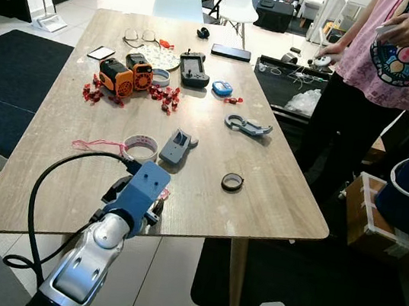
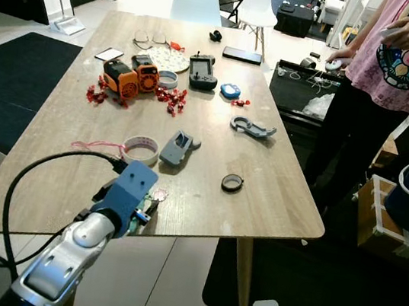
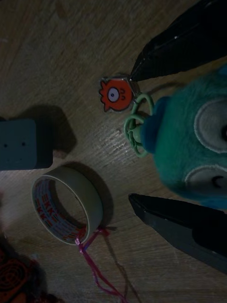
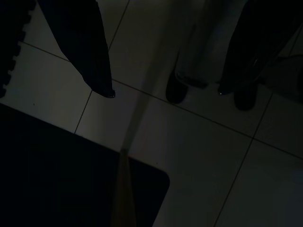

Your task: Hang keys on a hook

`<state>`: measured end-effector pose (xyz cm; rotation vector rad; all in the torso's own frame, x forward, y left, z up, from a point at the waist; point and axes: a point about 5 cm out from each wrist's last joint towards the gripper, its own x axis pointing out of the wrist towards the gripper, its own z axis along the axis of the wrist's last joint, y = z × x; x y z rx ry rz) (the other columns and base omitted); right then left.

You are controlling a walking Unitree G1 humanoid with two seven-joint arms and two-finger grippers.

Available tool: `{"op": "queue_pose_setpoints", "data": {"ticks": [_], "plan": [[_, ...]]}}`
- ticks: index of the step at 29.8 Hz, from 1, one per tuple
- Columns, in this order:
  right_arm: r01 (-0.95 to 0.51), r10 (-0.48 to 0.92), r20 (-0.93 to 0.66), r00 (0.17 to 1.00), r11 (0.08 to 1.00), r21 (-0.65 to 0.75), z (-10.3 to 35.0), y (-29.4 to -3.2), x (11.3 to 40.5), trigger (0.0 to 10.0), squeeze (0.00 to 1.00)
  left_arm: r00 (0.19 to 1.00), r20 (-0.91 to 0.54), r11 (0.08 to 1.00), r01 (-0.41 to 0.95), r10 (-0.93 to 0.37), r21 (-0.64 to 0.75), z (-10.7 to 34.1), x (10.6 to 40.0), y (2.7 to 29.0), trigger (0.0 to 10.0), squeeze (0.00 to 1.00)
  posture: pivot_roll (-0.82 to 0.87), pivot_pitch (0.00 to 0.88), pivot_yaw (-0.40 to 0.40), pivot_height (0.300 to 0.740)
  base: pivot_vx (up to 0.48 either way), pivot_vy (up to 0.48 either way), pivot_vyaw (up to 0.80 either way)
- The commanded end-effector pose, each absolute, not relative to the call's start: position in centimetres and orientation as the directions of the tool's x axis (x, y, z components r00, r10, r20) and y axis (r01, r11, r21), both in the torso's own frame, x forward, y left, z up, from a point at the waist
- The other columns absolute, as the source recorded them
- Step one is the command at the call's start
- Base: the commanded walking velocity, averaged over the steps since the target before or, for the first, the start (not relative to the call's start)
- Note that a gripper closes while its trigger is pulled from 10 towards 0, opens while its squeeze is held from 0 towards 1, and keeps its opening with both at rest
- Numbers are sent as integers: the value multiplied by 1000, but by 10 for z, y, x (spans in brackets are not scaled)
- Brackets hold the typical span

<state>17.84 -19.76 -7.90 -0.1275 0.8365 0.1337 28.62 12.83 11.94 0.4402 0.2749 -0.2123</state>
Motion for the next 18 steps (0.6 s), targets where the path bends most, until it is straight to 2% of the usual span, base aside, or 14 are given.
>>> {"op": "queue_pose_setpoints", "data": {"ticks": [1,14,15,16,17,18], "plan": [[-165,65,-757,650,985,-57,-81,-198,176,10000,0,927,-347,879,278,-140,388,114,286,134,10000,0,79,62,-30,740,0,0,0],[-166,65,-758,650,984,-58,-81,-198,175,10000,0,883,-427,879,349,-192,325,105,282,137,9961,0,81,55,-30,740,0,0,0],[-166,65,-758,649,984,-58,-81,-198,175,10000,0,881,-431,878,353,-195,324,104,282,138,7176,0,81,55,-30,740,0,0,0],[-166,65,-758,649,984,-58,-81,-198,175,10000,0,881,-431,878,353,-195,324,104,282,138,7176,0,81,55,-30,740,0,0,0],[-167,66,-758,649,984,-58,-81,-198,175,10000,0,879,-435,876,356,-196,326,104,281,138,2824,0,82,55,-29,740,0,0,0],[-167,66,-758,649,984,-58,-81,-198,175,10000,0,879,-435,876,356,-196,326,104,281,138,2824,0,82,55,-29,740,0,0,0]]}}
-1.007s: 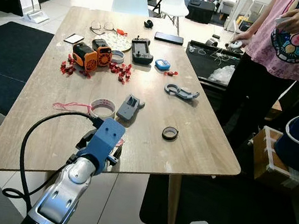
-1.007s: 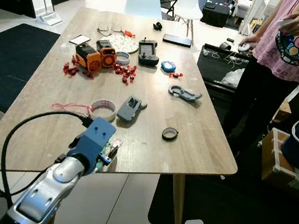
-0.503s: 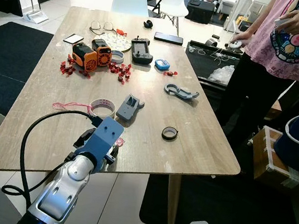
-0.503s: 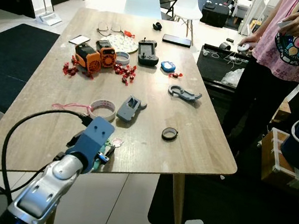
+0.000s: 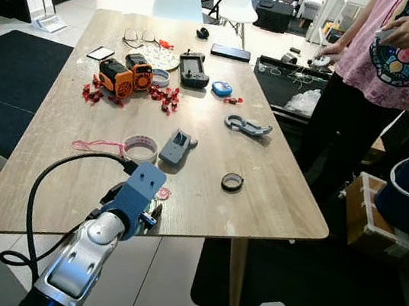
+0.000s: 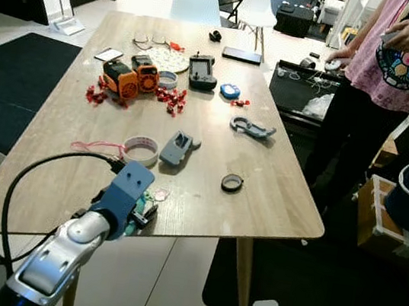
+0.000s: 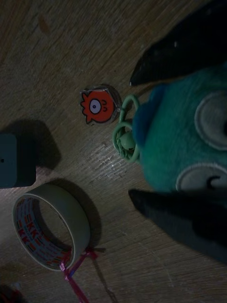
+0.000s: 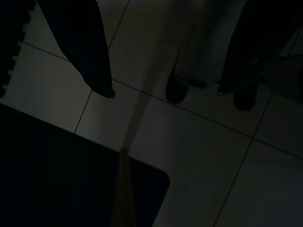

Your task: Hang keys on a hook

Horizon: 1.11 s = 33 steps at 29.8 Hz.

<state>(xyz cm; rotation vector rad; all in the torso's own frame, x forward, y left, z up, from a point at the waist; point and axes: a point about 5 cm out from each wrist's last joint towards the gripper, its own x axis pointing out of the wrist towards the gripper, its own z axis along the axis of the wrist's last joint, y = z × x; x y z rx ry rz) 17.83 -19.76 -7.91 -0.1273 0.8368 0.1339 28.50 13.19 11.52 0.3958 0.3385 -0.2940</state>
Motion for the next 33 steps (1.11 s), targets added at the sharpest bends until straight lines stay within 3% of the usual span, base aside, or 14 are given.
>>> {"op": "queue_pose_setpoints", "data": {"ticks": [1,28,33], "plan": [[-167,66,-758,649,984,-57,-81,-198,175,10000,0,877,-438,875,361,-200,324,103,281,138,0,0,84,57,-29,740,0,0,0],[-168,70,-763,642,985,-50,-82,-195,174,10000,0,852,-463,867,405,-243,290,101,276,141,0,0,89,64,-27,740,0,0,0],[-165,67,-763,643,985,-52,-82,-195,174,10000,0,847,-431,853,449,-311,266,106,276,138,0,0,88,63,-26,740,0,0,0]]}}
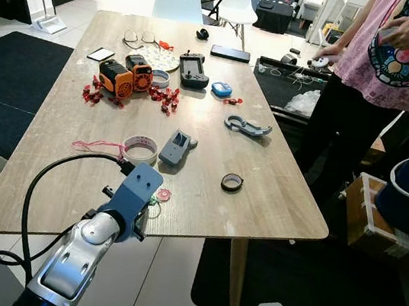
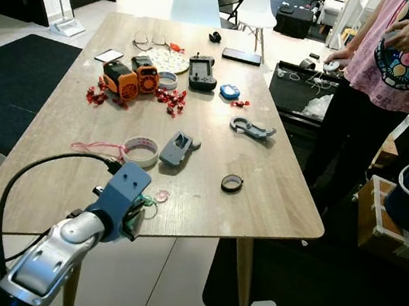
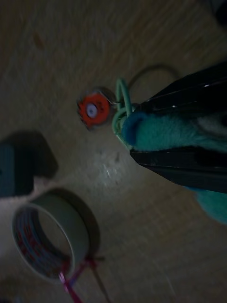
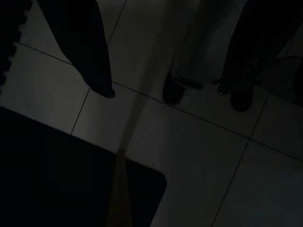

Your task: Hang keys on a hook

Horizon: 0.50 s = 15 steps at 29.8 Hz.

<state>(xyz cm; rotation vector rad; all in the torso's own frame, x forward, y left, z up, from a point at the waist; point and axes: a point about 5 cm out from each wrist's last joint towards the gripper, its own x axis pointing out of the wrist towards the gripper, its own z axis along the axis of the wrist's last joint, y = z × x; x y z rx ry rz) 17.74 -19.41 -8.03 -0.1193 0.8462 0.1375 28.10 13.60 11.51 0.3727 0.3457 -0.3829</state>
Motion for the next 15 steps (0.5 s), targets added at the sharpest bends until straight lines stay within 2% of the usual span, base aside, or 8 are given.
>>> {"op": "queue_pose_setpoints", "data": {"ticks": [1,4,8,11,14,15], "plan": [[-164,66,-762,644,985,-53,-82,-196,175,10000,0,829,-396,834,505,-395,224,111,274,133,0,0,87,62,-26,740,0,0,0],[-161,63,-760,647,985,-55,-81,-196,176,10000,0,744,-245,744,659,-622,109,132,267,125,0,0,88,61,-27,740,0,0,0],[-160,62,-759,648,986,-56,-81,-197,176,10000,0,698,-183,693,714,-693,99,140,262,125,0,0,88,61,-26,740,0,0,0],[-157,61,-756,652,986,-55,-80,-197,178,10000,0,575,-79,572,818,-814,53,152,249,133,0,0,84,58,-26,740,0,0,0],[-156,61,-755,653,986,-55,-80,-197,178,10000,0,530,-77,529,848,-844,42,152,244,137,0,0,83,57,-26,740,0,0,0],[-155,61,-754,654,986,-55,-80,-197,179,10000,0,477,-124,474,879,-870,53,147,237,142,0,0,82,56,-25,740,0,0,0]]}}
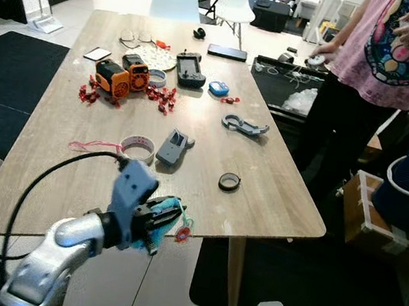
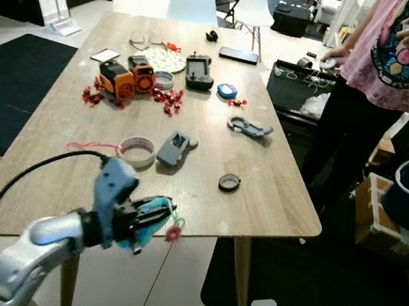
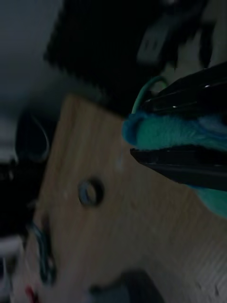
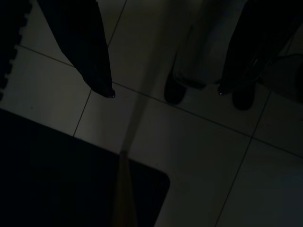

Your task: Hang keys on a hook

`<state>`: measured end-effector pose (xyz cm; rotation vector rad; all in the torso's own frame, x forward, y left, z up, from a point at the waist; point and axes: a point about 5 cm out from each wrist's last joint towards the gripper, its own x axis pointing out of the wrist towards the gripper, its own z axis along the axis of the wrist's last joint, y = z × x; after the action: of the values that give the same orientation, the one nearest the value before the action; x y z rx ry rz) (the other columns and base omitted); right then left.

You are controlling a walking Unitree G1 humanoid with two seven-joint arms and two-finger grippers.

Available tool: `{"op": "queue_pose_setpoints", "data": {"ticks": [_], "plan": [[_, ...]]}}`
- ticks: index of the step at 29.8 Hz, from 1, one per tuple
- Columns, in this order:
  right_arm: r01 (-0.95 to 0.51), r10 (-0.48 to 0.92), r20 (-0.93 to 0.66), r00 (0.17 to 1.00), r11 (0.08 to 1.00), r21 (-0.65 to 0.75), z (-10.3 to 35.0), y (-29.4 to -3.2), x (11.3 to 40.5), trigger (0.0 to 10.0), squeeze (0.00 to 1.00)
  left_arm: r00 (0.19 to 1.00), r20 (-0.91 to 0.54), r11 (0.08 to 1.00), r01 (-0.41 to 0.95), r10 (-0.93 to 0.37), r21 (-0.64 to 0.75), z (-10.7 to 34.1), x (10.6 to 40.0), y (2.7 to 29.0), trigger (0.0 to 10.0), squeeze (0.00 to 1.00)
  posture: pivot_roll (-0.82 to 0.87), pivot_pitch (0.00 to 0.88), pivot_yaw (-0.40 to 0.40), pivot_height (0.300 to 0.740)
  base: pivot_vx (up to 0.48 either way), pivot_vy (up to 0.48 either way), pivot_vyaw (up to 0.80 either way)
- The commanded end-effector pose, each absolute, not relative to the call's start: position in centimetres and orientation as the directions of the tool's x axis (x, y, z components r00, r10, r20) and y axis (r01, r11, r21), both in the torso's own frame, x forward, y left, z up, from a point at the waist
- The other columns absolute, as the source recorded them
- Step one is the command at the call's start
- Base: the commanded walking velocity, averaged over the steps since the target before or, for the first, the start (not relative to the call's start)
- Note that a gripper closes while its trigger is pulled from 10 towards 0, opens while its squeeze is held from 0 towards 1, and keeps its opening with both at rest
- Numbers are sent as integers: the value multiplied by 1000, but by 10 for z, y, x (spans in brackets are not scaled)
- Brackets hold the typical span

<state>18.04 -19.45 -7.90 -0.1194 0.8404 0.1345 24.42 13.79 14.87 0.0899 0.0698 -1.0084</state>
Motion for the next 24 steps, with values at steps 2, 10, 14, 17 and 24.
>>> {"op": "queue_pose_setpoints", "data": {"ticks": [2,10,14,17,24], "plan": [[-153,59,-753,655,987,-56,-79,-197,179,10000,0,395,-243,391,918,-886,70,131,225,151,0,0,80,53,-25,740,0,0,0],[-146,52,-752,657,987,-60,-79,-199,180,10000,0,256,-514,294,956,-819,9,70,186,183,0,0,75,50,-25,740,0,0,0],[-147,51,-753,656,987,-61,-79,-200,179,10000,0,275,-540,354,934,-796,-46,48,174,192,0,0,73,47,-30,740,0,0,0],[-150,53,-754,655,987,-61,-79,-200,179,10000,0,397,-549,487,873,-736,-22,23,166,204,0,0,71,44,-32,740,0,0,0],[-150,51,-755,653,987,-63,-79,-200,179,10000,0,616,-571,734,679,-543,35,-15,151,227,0,0,67,38,-33,740,0,0,0]]}}
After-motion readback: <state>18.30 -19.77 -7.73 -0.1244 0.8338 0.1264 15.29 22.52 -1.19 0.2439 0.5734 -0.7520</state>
